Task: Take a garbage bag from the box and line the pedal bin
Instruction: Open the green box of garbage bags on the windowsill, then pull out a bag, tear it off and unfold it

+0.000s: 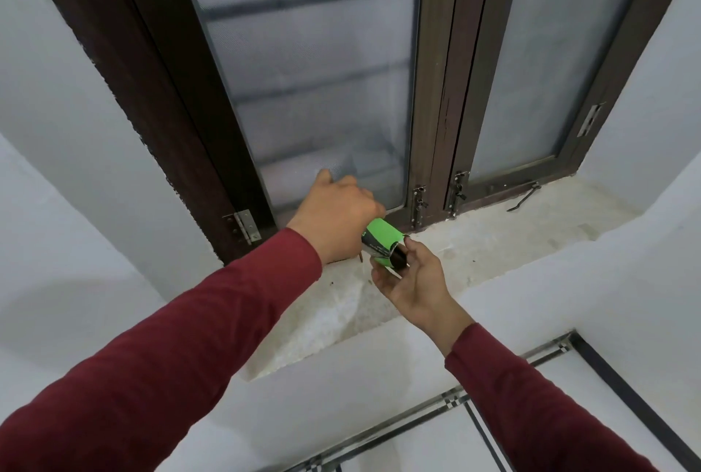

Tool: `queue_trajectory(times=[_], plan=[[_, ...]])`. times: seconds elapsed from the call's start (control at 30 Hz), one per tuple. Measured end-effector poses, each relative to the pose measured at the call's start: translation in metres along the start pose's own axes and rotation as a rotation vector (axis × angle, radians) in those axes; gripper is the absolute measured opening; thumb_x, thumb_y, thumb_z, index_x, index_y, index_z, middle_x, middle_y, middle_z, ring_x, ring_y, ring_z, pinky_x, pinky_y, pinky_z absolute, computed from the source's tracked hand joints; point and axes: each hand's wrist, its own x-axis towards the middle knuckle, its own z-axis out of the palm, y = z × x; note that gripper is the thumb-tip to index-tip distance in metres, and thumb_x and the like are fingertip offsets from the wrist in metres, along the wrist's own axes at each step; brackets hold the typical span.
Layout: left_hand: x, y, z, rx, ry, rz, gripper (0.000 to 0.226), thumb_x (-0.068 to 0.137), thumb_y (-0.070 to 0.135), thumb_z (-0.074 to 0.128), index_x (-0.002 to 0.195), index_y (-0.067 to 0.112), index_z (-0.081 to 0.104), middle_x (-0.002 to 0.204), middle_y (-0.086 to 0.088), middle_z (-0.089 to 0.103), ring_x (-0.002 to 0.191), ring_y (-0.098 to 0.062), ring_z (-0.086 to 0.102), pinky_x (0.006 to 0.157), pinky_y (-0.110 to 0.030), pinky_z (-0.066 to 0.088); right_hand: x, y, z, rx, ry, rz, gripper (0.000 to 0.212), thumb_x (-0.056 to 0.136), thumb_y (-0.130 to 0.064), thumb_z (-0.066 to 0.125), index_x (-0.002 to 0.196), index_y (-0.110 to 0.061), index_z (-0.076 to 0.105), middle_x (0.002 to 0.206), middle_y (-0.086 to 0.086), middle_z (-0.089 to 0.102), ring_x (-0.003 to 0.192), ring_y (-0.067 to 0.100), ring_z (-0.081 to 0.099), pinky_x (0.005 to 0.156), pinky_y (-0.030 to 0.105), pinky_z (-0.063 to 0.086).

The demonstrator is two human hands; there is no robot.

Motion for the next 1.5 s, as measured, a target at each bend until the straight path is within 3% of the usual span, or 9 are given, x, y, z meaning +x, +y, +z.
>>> queue_trajectory(times=[0.33, 0.57, 0.7, 0.8, 0.9, 1.03, 1.23, 1.4, 1.5], plan=[[-0.032, -0.038, 0.033, -0.393, -0.125, -0.444, 0.051, 0.075, 0.044, 0.074, 0.125, 0.044, 0.064, 0.113, 0.008, 0.067, 0.118, -0.028, 0.047, 0.090, -0.045, 0.035, 0.000, -0.028, -0.028, 0.007, 0.262, -0.092, 0.014, 0.093, -0.002, 0.068, 0.105, -0.001, 0.062, 0.119, 0.020, 0.059, 0.098, 0.024, 0.064, 0.079, 0.027, 0.063], [-0.052, -0.006, 0.125, -0.556, -0.411, -0.618, 0.064, 0.082, 0.038, 0.074, 0.142, 0.041, 0.053, 0.136, -0.003, 0.050, 0.127, -0.032, 0.039, 0.102, -0.051, 0.037, -0.012, -0.030, -0.026, -0.019, 0.173, 0.017, 0.036, 0.089, 0.002, 0.069, 0.123, 0.010, 0.061, 0.115, 0.022, 0.058, 0.096, 0.029, 0.061, 0.074, 0.035, 0.065], [-0.053, 0.012, 0.139, -0.524, -0.224, -0.635, 0.066, 0.085, 0.048, 0.071, 0.147, 0.036, 0.049, 0.139, 0.005, 0.050, 0.129, -0.027, 0.037, 0.097, -0.045, 0.037, -0.015, -0.018, -0.016, -0.050, 0.121, 0.093, 0.029, 0.093, -0.002, 0.067, 0.119, 0.009, 0.063, 0.102, 0.021, 0.061, 0.091, 0.027, 0.063, 0.078, 0.036, 0.064], [-0.048, 0.031, 0.120, -1.217, 0.017, -0.789, 0.044, 0.091, 0.051, 0.068, 0.126, 0.026, 0.066, 0.123, 0.003, 0.066, 0.113, -0.019, 0.060, 0.091, -0.035, 0.048, -0.015, -0.006, -0.010, -0.076, 0.085, 0.112, 0.025, 0.093, -0.001, 0.066, 0.116, 0.007, 0.066, 0.100, 0.021, 0.066, 0.089, 0.027, 0.068, 0.085, 0.035, 0.063], [-0.045, 0.048, 0.095, -1.877, -0.148, -0.877, 0.037, 0.093, 0.054, 0.065, 0.110, 0.022, 0.068, 0.104, 0.005, 0.074, 0.092, -0.014, 0.070, 0.084, -0.036, 0.051, -0.013, 0.008, -0.005, -0.242, 0.067, 0.105, 0.011, 0.093, -0.005, 0.066, 0.101, -0.001, 0.072, 0.092, 0.015, 0.071, 0.083, 0.022, 0.068, 0.088, 0.035, 0.058], [-0.049, 0.053, 0.104, -2.108, -0.145, -1.070, 0.032, 0.095, 0.023, 0.064, 0.123, 0.007, 0.064, 0.103, -0.010, 0.072, 0.098, -0.026, 0.069, 0.083, -0.042, 0.059, -0.008, 0.020, 0.001, -0.582, 0.146, -0.002, 0.004, 0.094, -0.011, 0.069, 0.098, -0.011, 0.069, 0.096, 0.010, 0.073, 0.091, 0.023, 0.068, 0.085, 0.039, 0.059], [-0.064, 0.043, 0.109, -2.502, -0.105, -1.157, 0.049, 0.086, 0.020, 0.053, 0.133, 0.007, 0.060, 0.130, -0.023, 0.067, 0.119, -0.040, 0.064, 0.096, -0.051, 0.056, -0.004, 0.015, 0.000, -0.643, 0.262, -0.158, 0.020, 0.096, 0.002, 0.059, 0.102, -0.017, 0.059, 0.099, 0.016, 0.069, 0.086, 0.027, 0.067, 0.080, 0.043, 0.059], [-0.068, 0.042, 0.112, -2.454, -0.156, -1.104, 0.055, 0.079, 0.022, 0.060, 0.132, 0.008, 0.065, 0.131, -0.022, 0.068, 0.121, -0.040, 0.064, 0.103, -0.054, 0.052, -0.004, 0.015, -0.005, -0.879, 0.294, -0.265, 0.051, 0.086, 0.007, 0.041, 0.082, -0.029, 0.077, 0.100, 0.015, 0.076, 0.089, 0.035, 0.069, 0.082, 0.049, 0.060], [-0.069, 0.041, 0.114, -2.395, -0.168, -1.142, 0.055, 0.077, 0.016, 0.068, 0.131, 0.007, 0.065, 0.124, -0.020, 0.072, 0.116, -0.039, 0.068, 0.094, -0.051, 0.058, -0.006, 0.008, -0.001, -0.830, 0.363, -0.195, 0.030, 0.083, -0.010, 0.053, 0.080, -0.020, 0.080, 0.104, 0.013, 0.077, 0.098, 0.036, 0.071, 0.091, 0.055, 0.060]])
